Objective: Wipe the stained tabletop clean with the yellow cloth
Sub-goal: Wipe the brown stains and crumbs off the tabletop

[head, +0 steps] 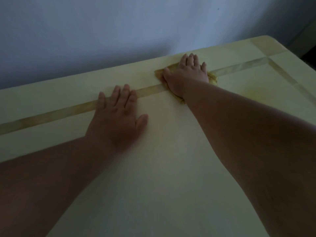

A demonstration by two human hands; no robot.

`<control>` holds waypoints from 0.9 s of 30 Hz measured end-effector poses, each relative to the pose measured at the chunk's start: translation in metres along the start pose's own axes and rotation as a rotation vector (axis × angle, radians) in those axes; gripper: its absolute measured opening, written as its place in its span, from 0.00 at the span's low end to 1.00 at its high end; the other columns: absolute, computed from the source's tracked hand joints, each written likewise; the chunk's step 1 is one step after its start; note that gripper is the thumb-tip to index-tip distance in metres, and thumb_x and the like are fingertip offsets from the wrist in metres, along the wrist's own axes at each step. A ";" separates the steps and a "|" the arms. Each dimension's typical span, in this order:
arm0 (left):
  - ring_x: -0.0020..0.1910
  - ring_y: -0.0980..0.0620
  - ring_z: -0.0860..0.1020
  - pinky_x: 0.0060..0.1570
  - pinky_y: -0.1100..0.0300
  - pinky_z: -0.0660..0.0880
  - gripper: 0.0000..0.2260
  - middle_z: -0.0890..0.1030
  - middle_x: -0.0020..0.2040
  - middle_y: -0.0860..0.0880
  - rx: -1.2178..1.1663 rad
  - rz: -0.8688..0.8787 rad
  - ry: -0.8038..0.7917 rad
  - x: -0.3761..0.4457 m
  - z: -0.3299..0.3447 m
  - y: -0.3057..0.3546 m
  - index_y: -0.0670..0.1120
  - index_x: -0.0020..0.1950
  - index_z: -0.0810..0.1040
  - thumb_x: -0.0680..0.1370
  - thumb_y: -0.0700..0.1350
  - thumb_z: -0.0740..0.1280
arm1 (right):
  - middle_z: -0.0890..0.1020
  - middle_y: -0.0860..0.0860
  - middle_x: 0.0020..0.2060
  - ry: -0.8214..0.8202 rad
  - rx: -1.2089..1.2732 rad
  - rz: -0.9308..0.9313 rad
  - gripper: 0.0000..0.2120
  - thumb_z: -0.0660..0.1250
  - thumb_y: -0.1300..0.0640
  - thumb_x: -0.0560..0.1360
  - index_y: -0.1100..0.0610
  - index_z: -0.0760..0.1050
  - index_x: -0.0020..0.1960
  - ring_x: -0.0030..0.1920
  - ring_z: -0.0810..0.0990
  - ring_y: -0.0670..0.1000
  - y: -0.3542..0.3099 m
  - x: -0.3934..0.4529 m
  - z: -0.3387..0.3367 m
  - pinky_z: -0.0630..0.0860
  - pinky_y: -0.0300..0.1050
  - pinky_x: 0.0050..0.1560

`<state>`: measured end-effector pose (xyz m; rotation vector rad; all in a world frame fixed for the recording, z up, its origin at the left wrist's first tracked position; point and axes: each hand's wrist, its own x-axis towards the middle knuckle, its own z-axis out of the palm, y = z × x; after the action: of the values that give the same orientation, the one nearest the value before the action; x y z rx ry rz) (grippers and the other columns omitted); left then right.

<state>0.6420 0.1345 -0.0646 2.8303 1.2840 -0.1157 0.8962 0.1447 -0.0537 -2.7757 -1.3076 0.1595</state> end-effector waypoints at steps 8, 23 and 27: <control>0.86 0.45 0.45 0.82 0.37 0.43 0.45 0.47 0.87 0.46 -0.016 -0.018 -0.031 -0.002 -0.006 0.003 0.46 0.86 0.49 0.75 0.69 0.37 | 0.46 0.56 0.90 0.003 -0.020 0.013 0.48 0.47 0.30 0.83 0.60 0.42 0.90 0.90 0.40 0.54 0.061 -0.066 -0.001 0.38 0.61 0.87; 0.86 0.46 0.45 0.81 0.36 0.44 0.40 0.46 0.87 0.46 -0.121 0.062 0.013 -0.050 -0.024 0.102 0.42 0.85 0.54 0.77 0.62 0.42 | 0.45 0.57 0.90 0.002 -0.017 0.047 0.48 0.46 0.29 0.82 0.60 0.41 0.90 0.89 0.39 0.54 0.155 -0.185 -0.003 0.36 0.60 0.87; 0.86 0.46 0.44 0.81 0.36 0.43 0.36 0.46 0.87 0.46 -0.181 0.105 0.010 -0.071 -0.025 0.164 0.43 0.85 0.53 0.79 0.57 0.45 | 0.44 0.57 0.90 -0.007 -0.009 0.042 0.48 0.45 0.29 0.83 0.61 0.40 0.90 0.89 0.39 0.54 0.182 -0.225 -0.001 0.37 0.61 0.87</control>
<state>0.7201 -0.0255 -0.0343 2.7393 1.0839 0.0161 0.8930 -0.1448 -0.0571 -2.8143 -1.2552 0.1658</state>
